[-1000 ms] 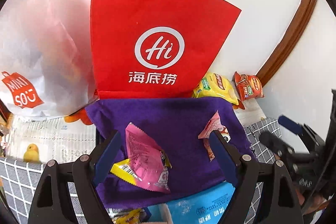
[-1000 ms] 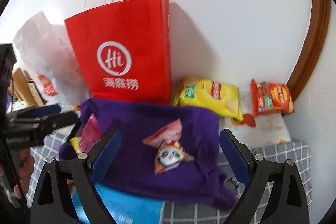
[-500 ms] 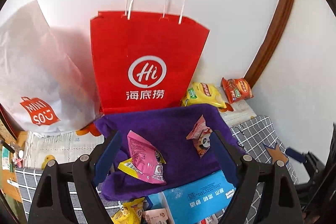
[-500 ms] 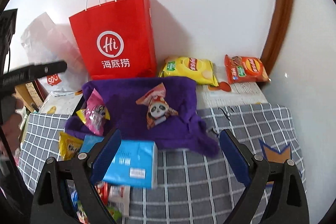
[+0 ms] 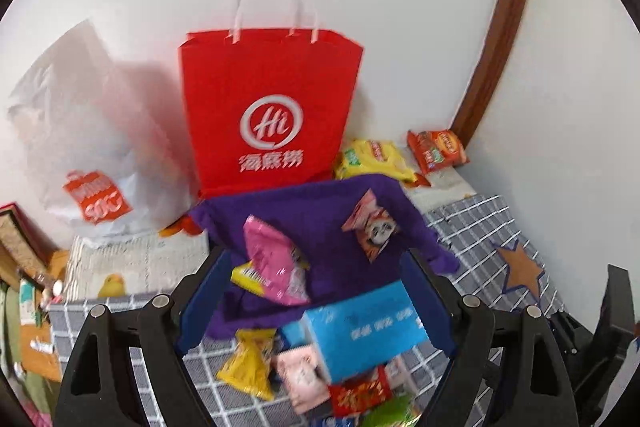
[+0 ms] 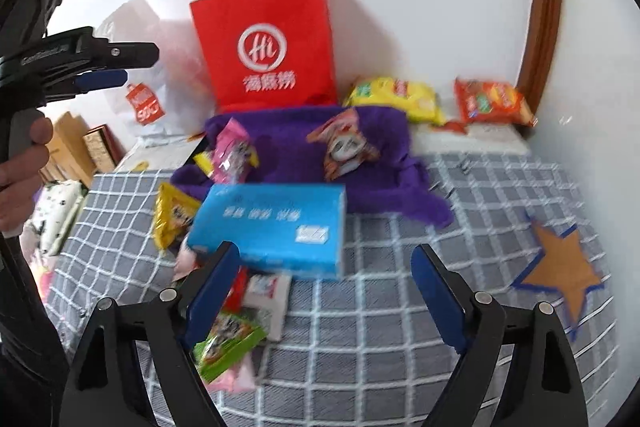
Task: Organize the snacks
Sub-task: 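Withdraw both tools from the cloth back toward the snack pile, then grasp the green snack bag with the right tool while the left tool grasps the yellow snack bag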
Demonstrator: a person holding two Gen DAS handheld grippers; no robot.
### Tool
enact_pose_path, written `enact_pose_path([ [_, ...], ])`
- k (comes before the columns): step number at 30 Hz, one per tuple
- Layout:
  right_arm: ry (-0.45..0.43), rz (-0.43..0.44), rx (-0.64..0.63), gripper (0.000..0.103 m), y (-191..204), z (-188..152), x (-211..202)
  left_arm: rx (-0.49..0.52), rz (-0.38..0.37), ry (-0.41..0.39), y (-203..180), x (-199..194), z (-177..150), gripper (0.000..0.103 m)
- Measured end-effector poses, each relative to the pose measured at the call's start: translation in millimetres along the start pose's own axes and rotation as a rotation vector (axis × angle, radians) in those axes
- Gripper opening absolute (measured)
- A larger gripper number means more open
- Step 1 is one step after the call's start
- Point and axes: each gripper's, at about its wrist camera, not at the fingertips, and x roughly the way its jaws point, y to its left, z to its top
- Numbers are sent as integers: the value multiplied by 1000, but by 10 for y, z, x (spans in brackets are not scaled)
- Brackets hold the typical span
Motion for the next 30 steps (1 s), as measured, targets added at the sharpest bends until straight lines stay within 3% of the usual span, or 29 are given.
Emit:
enact_pose_path([
  [7, 47, 110, 35, 84, 134, -291, 99, -39, 39, 19, 218, -186, -374, 85],
  [12, 53, 161, -42, 84, 406, -453, 130, -66, 49, 45, 325, -217, -622, 85],
  [25, 117, 178, -195, 84, 808, -634, 501, -146, 93, 125, 640, -232, -1145, 85],
  [30, 151, 145, -261, 68, 891, -666, 650, -155, 106, 139, 687, -229, -1217, 85],
])
